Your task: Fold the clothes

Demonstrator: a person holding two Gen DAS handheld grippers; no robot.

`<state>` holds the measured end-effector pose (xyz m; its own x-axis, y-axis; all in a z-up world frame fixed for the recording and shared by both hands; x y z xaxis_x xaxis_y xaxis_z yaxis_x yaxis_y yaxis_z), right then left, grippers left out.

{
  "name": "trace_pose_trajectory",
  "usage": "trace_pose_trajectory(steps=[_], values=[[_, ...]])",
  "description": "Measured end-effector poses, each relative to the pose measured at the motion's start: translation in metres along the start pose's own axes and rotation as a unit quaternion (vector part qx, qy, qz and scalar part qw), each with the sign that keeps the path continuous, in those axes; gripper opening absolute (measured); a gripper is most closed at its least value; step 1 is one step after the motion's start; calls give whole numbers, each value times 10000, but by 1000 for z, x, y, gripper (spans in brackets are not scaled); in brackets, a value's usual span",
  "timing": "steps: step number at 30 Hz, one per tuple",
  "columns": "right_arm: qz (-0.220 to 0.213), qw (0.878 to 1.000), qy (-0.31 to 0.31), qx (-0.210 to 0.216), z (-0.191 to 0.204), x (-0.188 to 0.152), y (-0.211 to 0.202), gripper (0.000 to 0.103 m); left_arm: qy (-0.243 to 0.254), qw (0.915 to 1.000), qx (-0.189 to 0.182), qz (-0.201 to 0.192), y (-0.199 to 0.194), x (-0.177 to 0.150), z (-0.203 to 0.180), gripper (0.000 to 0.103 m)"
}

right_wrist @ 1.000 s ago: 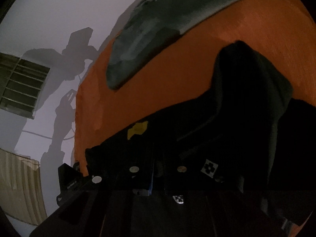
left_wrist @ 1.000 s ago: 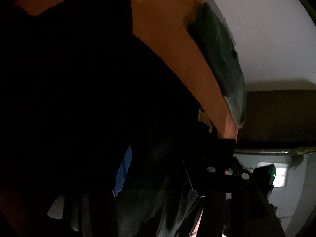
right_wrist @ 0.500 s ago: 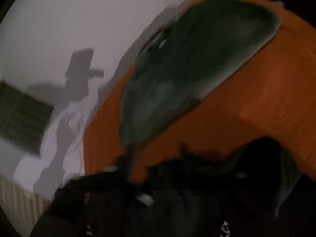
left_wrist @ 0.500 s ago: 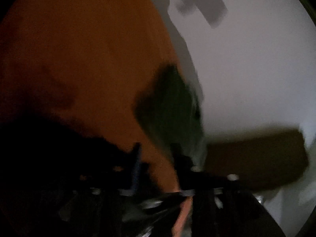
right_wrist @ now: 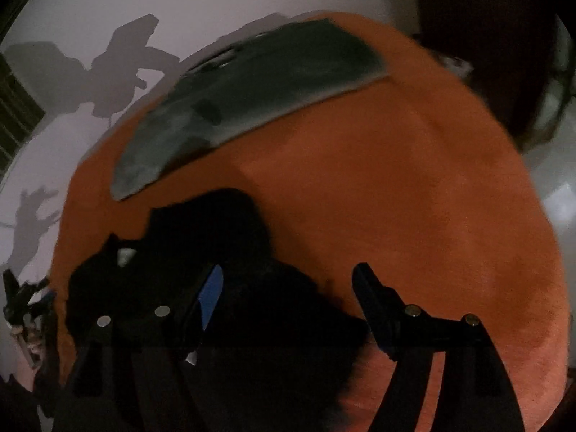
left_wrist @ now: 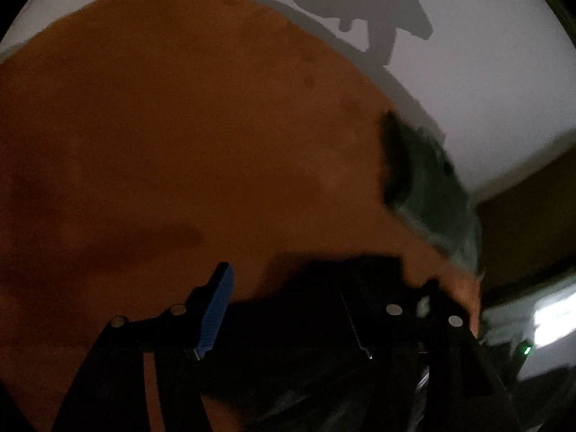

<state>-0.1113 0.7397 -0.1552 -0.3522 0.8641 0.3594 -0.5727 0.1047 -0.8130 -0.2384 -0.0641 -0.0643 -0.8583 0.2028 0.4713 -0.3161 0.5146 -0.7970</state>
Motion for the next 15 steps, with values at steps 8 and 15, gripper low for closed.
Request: trace_pose_trajectory(steps=[8,15], values=[[313,9916,1139,533,-52,-33,-7,54,-277,9977,-433,450,-1,-62,28,62],[-111,9965,810,161,-35,-25,-1,1,-349,9979,-498,240,6,-72,16,55]])
Point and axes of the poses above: each gripper's, at about its wrist camera, not at the fingertips, and y roughly the way its jaws point, z to its left, x to its top, the point moved 8 cm from there along y, roughly the way its jaws point, and after that the axes turned 14 degrees about y, right-handed, at the moved point
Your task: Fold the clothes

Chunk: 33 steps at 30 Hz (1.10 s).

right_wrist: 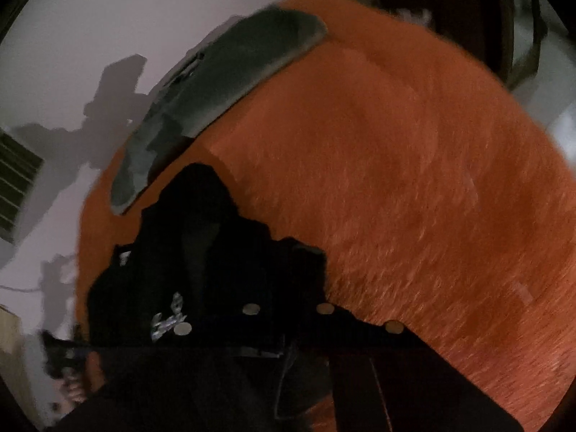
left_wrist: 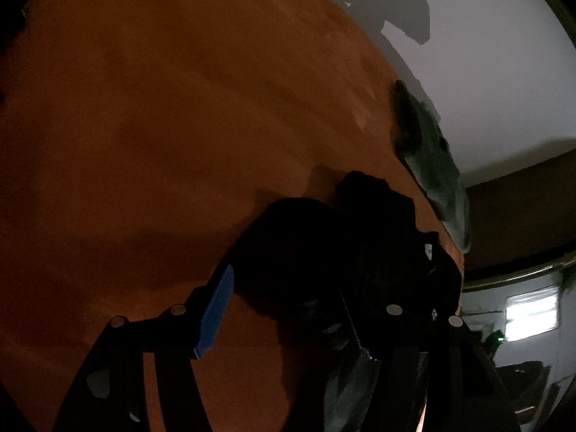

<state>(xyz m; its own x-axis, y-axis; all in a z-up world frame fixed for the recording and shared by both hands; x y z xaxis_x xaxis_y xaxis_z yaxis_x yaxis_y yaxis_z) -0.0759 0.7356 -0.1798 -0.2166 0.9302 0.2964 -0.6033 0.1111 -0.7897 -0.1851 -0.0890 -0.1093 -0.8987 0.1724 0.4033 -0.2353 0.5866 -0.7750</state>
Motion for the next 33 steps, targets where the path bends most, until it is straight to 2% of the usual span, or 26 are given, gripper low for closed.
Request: trace_pose_trajectory(steps=[1,2,3,6,9,12,15,17,18,19,20,21,24,28,31,33], values=[[-175,9997,-65,-149,0,5,-4,1,119,9998,158,-49,0,0,-1,43],[-350,9991,-20,-241,-3,11,-11,1,210,9994,278,-49,2,1,-3,9],[-504,9983,66,-299,-7,19,-18,1,231,9992,325,-49,1,3,-4,2],[-1030,9930,397,-411,-22,48,-46,1,73,9979,489,-425,-22,16,13,2],[-1153,9906,494,-543,-35,69,-58,1,-172,9969,580,-494,-39,23,37,2],[-943,9924,463,-639,-41,77,-51,1,-383,9964,519,-552,-46,25,52,2],[-560,9940,502,-790,-42,75,-32,4,-612,9971,203,-406,-39,19,53,6],[-508,9948,639,-616,-43,75,-32,12,-659,9975,82,-237,-32,14,52,13],[-541,9946,726,-503,-43,74,-34,31,-655,9977,45,-156,-29,11,50,19],[-643,9935,819,-467,-47,72,-39,58,-599,9981,5,-135,-29,9,48,21],[-750,9920,912,-437,-52,70,-44,66,-532,9985,-37,-127,-29,8,45,26],[-812,9910,978,-414,-55,68,-48,67,-460,9988,-110,-138,-29,7,41,30],[-609,9901,1257,-116,-70,46,-48,67,-355,9989,-270,-150,-29,4,30,40],[-419,9840,1674,439,-87,4,-58,67,-370,9984,-421,-124,-25,3,18,42],[-354,9807,1758,780,-89,-35,-77,67,-348,9982,-488,-64,-19,2,10,43],[-254,9844,1541,810,-86,-54,-83,67,-295,9983,-510,-11,-14,1,3,44]])
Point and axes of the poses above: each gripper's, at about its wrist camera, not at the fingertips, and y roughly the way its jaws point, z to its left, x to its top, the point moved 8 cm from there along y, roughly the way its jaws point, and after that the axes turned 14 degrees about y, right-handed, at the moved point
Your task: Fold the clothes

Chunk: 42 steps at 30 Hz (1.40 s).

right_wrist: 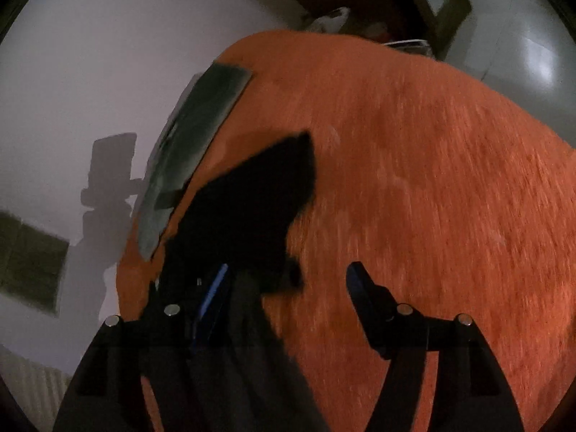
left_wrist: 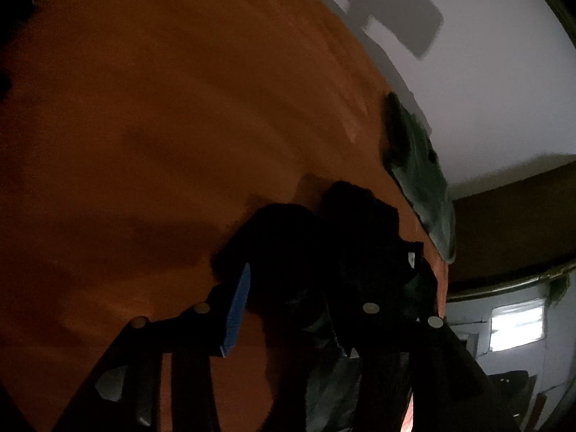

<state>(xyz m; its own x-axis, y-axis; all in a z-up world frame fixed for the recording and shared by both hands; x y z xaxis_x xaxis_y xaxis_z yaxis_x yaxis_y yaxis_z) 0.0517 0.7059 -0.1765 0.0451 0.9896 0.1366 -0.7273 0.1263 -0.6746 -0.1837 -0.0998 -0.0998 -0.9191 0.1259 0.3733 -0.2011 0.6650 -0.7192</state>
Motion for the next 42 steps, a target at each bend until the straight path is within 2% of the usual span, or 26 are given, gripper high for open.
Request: trace_pose_trajectory(steps=[2,6,8,10,11,12,15,17,19,22,24,25,26,27,29,32,34,35,36,37,38,39,42], values=[[82,9996,-265,-85,0,-11,-2,67,101,9999,65,52,7,0,-5,45],[180,9970,-712,-237,5,-22,-2,67,302,9964,790,19,14,8,2,47],[204,9959,-840,-255,8,-24,0,67,273,9950,957,-26,20,10,5,48],[240,9961,-830,-198,9,-29,3,67,352,9949,930,-170,23,10,0,44],[265,9963,-801,-190,8,-30,4,67,425,9949,873,-291,23,10,-5,12],[290,9964,-770,-184,7,-32,6,67,498,9946,816,-411,22,10,-9,0],[368,9970,-662,-162,4,-37,10,67,549,9891,649,-1205,-14,19,-30,0],[398,9975,-577,-112,4,-38,8,67,499,9787,652,-1882,-54,27,-39,0],[427,9976,-545,-77,5,-38,8,67,655,9733,673,-2096,-75,35,-43,0],[460,9968,-646,-80,9,-39,11,67,681,9899,638,-1071,-46,36,-32,4],[509,9962,-704,-86,12,-42,16,67,502,9954,780,-239,-15,29,-17,23],[547,9960,-700,-87,12,-45,19,67,515,9955,791,-43,-4,25,-14,26],[587,9958,-694,-88,13,-48,22,67,587,9950,808,19,3,23,-13,32],[650,9954,-692,-91,13,-52,26,67,608,9944,866,43,9,23,-11,43],[774,9944,-715,-109,14,-61,33,67,624,9930,997,83,21,25,-7,56],[929,9919,-841,-191,12,-73,41,67,386,9963,767,83,30,26,0,59],[974,9909,-893,-265,8,-78,44,67,366,9965,752,60,36,25,-2,58],[983,9911,-853,-276,4,-78,44,67,495,9959,763,2,37,25,-5,51],[992,9914,-809,-286,0,-79,45,67,564,9949,834,-96,36,27,-7,7],[990,9918,-762,-280,-2,-79,45,67,619,9937,916,-203,34,29,-9,5],[989,9923,-698,-265,-5,-78,44,67,402,9931,1030,-394,27,31,-6,4],[986,9926,-655,-254,-6,-77,44,67,-101,9916,975,-848,8,34,0,4],[991,9928,-624,-244,-6,-75,42,67,-674,9875,728,-1229,-19,41,6,4]])
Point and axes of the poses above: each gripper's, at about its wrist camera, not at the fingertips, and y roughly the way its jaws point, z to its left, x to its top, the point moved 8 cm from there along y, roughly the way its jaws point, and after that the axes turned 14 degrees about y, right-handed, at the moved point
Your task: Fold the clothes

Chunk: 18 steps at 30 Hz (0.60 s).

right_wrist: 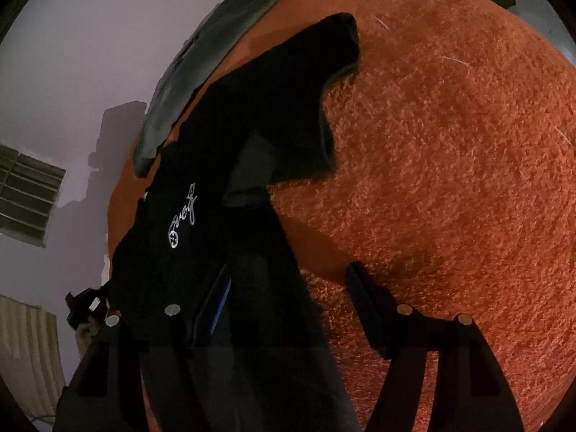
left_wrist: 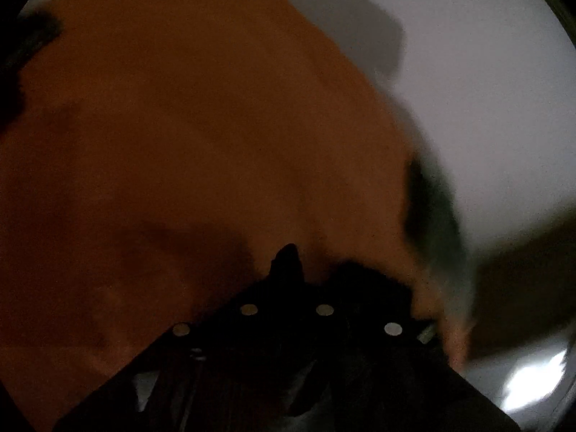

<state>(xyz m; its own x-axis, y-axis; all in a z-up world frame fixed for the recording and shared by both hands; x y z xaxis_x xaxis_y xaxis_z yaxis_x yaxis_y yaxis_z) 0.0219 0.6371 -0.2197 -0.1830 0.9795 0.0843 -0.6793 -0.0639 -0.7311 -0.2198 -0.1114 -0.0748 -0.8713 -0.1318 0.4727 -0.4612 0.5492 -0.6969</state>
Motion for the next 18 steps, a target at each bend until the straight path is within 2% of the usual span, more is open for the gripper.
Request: trace_pose_trajectory(steps=[1,3,4,5,6,7,8,9,10,13,14,15,16,17,18], values=[[-4,10000,-26,-16,1,0,0,67,-185,9998,-66,-86,-7,4,2,4],[-22,10000,-73,-41,3,1,1,67,-4,9998,197,31,-8,8,4,4],[-36,9999,-91,-49,4,2,1,67,-106,9996,221,105,-8,9,8,4],[-51,9999,-110,-57,4,3,1,67,-413,9989,103,174,-5,10,15,4],[-45,9999,-106,-75,4,3,2,67,-961,9948,-135,321,0,7,26,8],[-36,9999,-77,-90,3,3,3,67,-1603,9846,-431,551,6,2,38,12],[-37,10000,-34,-85,2,3,5,67,-2229,9697,-684,722,11,-6,49,23],[-37,10000,-26,-72,2,3,4,67,-2624,9597,-704,721,9,-13,60,33],[-37,10000,-20,-59,2,3,3,67,-2970,9500,-677,686,7,-20,71,35],[-41,10000,-12,-39,-1,1,-1,67,-1788,9823,-100,543,-21,-26,71,42],[-44,10000,-11,-35,-2,1,-2,67,-1174,9915,-2,565,-29,-31,63,46],[-46,10000,-9,-32,-2,0,-4,67,-429,9970,57,646,-36,-39,51,49],[-49,10000,-8,-29,-3,0,-5,67,248,9971,143,705,-42,-49,40,51],[-50,10000,-14,-42,-5,-1,-6,67,906,9927,235,755,-47,-60,29,53],[-50,10000,-21,-57,-6,-2,-7,67,1563,9838,412,770,-50,-72,18,55]])
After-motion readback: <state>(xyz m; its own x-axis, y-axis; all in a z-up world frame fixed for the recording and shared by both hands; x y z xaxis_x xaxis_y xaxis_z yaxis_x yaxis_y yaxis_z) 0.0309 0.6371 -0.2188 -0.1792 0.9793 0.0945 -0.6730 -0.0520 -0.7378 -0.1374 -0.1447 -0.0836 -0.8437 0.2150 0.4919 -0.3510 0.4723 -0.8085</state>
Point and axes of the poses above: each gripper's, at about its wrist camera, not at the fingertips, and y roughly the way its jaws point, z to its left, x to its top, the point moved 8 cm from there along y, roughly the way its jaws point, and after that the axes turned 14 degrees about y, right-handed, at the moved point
